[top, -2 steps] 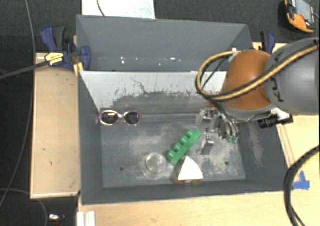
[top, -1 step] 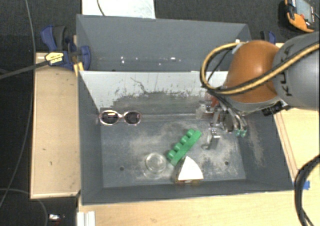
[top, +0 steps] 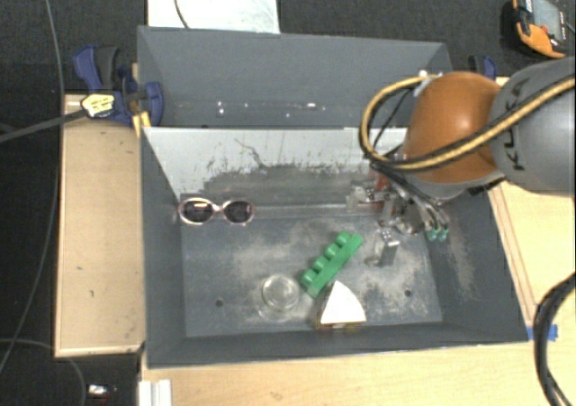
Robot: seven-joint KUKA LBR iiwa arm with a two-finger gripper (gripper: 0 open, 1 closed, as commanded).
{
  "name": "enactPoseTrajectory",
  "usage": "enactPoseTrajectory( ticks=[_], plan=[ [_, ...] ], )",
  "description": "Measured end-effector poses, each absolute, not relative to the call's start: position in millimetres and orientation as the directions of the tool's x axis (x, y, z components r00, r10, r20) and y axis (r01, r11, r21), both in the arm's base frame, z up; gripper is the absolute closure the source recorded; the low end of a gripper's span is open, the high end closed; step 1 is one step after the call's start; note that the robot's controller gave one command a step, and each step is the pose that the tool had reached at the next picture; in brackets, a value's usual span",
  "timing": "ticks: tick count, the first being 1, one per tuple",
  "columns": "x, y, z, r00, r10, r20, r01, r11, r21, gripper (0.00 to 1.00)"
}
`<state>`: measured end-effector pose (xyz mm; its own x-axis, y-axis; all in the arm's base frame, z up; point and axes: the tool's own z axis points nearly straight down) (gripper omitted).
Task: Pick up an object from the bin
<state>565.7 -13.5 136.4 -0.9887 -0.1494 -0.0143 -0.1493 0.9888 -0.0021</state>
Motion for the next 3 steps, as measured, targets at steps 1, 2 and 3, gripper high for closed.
enactPoseTrajectory(
  ticks=[1, 2, 3],
  plan=[
    [578.7, 46.4, 70.4, -0.913, -0.408, -0.016, -0.408, 0.913, -0.004, 0.0],
    [577.0, 41.2, 71.1, -0.924, -0.383, -0.016, -0.383, 0.924, -0.004, 0.0],
    [552.7, 66.0, 82.6, -0.832, -0.555, -0.016, -0.555, 0.832, -0.006, 0.0]
  ],
)
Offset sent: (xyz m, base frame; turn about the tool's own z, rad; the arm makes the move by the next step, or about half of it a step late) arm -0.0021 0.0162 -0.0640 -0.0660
